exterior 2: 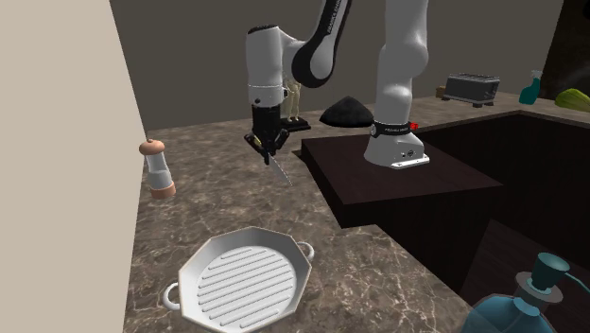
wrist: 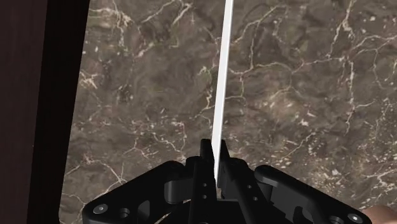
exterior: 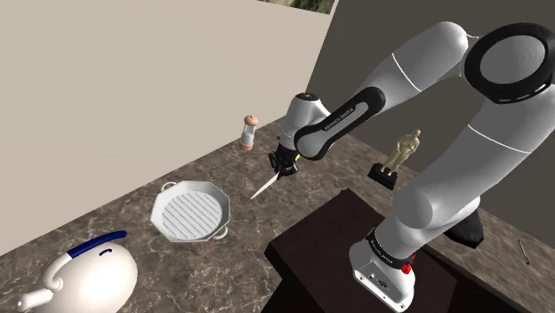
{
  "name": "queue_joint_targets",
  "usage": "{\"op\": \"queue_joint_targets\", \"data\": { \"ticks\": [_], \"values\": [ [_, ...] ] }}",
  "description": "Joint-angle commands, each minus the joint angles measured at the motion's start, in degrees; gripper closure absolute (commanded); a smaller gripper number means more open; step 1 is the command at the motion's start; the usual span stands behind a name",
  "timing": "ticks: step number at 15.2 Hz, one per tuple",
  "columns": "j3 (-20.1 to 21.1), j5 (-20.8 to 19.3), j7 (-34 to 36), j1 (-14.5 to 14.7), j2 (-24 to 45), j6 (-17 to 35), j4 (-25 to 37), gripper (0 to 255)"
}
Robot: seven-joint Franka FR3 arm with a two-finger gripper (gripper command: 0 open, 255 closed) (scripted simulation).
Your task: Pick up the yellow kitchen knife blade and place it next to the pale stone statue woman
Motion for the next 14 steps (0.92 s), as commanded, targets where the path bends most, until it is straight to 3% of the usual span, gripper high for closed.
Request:
{"op": "queue_joint_targets", "data": {
  "ticks": [1, 14],
  "values": [
    [0.63, 2.44, -1.64, -0.07, -1.95, -1.71, 0.04, 255],
    [0.22, 12.27, -8.97, 1.41, -13.35, -13.49, 1.78, 255]
  ]
}}
